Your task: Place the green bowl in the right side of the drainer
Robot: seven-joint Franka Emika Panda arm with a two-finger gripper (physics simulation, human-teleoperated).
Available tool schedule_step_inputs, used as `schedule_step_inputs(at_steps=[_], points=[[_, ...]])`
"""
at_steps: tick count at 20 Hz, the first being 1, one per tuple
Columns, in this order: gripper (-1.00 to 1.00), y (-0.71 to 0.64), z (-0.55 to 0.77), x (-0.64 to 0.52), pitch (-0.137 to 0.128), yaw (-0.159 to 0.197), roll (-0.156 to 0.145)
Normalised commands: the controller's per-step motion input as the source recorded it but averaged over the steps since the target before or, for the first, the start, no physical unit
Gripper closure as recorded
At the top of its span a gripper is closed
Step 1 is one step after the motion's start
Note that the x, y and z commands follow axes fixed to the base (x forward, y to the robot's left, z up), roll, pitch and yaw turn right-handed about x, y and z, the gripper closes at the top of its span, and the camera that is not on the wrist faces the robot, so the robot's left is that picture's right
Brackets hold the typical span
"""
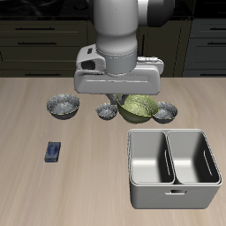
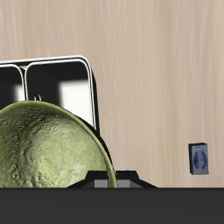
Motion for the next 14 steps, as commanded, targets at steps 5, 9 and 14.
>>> schedule_step_inputs(at_steps=[5, 9, 14], points=[[1.0, 0.05, -0.09, 0.07, 0.012, 0.018, -0.01], [1.0, 0.07, -0.17, 0.06, 0.025, 0.003, -0.001], [1.0, 0.02, -0.24, 0.08, 0.034, 0.015, -0.006]])
